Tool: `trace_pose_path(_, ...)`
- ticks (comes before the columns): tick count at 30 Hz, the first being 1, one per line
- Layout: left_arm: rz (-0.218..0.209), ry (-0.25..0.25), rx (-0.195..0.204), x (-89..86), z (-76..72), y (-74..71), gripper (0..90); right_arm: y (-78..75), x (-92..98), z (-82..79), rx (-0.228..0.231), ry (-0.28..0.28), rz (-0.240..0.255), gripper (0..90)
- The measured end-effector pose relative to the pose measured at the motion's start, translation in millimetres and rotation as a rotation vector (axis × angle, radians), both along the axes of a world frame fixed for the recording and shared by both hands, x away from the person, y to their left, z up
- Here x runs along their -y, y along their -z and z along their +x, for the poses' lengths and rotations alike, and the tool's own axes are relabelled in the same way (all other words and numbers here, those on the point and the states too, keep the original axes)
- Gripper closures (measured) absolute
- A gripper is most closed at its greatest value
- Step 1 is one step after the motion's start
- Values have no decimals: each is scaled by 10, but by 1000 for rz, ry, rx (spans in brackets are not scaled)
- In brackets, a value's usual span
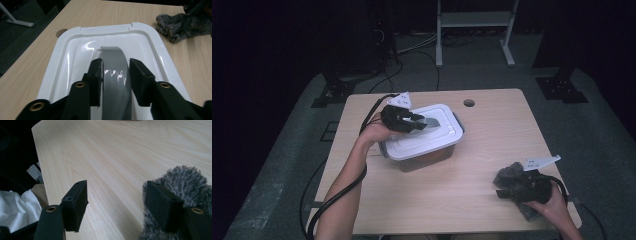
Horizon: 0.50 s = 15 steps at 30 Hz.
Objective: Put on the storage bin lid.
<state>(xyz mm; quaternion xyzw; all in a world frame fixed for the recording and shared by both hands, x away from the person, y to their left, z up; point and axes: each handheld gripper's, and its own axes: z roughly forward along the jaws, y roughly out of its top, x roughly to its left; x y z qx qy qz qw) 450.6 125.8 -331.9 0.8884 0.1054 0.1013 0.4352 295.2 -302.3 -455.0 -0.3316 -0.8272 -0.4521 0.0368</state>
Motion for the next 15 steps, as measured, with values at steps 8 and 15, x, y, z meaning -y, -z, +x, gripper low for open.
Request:
trace_pose_path(8,-7,-19,-4,-40,-31,-52,524,1,-7,8,2,1,0,337)
trace_pose_path(15,-31,-22,-13,-83,-88,-92,488,-9,4,17,7,7,4,337)
